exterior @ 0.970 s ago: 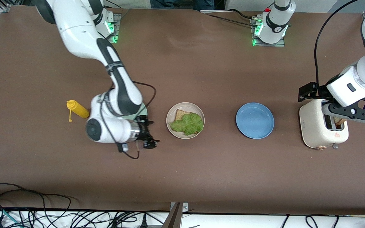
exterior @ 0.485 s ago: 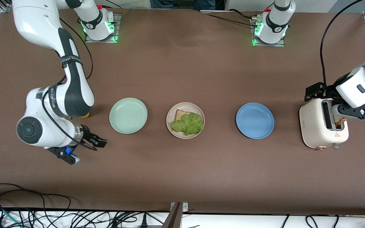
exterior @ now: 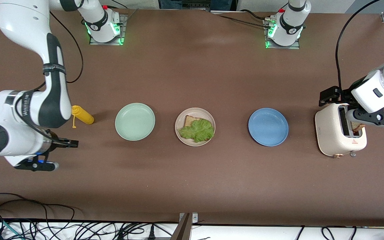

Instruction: Make sandwich on beige plate with both arms

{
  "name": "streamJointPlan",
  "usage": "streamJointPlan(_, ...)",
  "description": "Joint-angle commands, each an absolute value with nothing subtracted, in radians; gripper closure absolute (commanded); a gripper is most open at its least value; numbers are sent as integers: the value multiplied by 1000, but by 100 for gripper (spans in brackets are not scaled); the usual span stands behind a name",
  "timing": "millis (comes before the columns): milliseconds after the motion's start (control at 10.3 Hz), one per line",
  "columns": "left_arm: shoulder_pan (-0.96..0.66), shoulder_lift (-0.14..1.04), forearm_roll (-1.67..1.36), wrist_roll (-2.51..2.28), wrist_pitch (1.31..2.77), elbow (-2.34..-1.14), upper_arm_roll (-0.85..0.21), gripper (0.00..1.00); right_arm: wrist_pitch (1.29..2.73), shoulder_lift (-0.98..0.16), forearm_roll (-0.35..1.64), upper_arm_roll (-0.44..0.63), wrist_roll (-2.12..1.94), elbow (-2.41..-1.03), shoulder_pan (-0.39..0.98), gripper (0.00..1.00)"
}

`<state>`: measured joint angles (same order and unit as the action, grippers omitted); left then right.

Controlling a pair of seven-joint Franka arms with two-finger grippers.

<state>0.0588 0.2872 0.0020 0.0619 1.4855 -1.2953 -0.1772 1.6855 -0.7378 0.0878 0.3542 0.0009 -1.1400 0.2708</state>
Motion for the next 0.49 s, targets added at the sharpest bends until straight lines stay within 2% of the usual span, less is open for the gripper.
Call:
streamJointPlan(0,58,273,23,55,1474,-1302,-181,0,1681,-713,92,353,-55,-1152,244,0)
streamJointPlan(194,57,273,23,55,1474,-1302,-179,0,1684,-706,177,350,-245,-1189,200,0)
streamJointPlan(388,57,273,23,55,1474,-1302,-179,0,1675,-704,345,350,-481,-1216,117,0)
